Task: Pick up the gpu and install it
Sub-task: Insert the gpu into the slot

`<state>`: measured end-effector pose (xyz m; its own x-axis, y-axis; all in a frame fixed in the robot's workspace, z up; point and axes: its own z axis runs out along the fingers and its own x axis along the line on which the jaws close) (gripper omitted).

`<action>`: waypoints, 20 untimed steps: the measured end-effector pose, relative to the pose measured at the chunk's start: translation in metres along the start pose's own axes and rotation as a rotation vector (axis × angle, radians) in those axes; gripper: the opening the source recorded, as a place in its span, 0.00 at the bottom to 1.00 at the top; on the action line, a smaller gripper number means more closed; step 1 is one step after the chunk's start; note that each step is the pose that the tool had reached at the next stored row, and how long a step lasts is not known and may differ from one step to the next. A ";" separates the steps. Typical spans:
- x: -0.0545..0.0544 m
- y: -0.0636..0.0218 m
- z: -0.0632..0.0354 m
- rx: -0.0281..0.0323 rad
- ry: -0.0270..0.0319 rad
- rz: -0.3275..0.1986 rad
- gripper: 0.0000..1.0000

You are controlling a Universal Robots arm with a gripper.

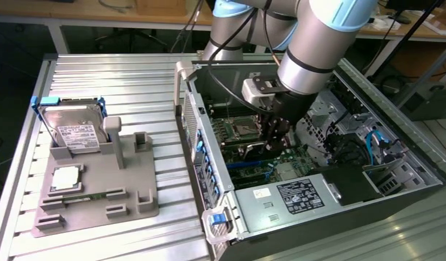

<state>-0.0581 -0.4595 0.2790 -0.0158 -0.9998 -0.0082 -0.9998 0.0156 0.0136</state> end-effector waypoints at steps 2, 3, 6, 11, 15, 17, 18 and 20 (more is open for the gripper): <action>0.000 0.0008 0.0012 -0.0007 0.0001 0.000 0.27; 0.000 0.0012 0.0019 -0.0010 0.0000 0.000 0.27; 0.000 0.0027 0.0032 -0.0022 0.0002 0.000 0.27; 0.000 0.0064 0.0061 -0.0031 0.0000 0.000 0.27; 0.000 0.0074 0.0084 -0.0085 0.0003 0.000 0.27; 0.000 0.0076 0.0096 -0.0130 0.0003 0.000 0.27; 0.000 0.0077 0.0103 -0.0145 0.0002 0.000 0.27; 0.000 0.0078 0.0115 -0.0162 0.0004 0.000 0.27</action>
<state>-0.0660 -0.4596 0.2675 -0.0159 -0.9998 -0.0078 -0.9994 0.0156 0.0298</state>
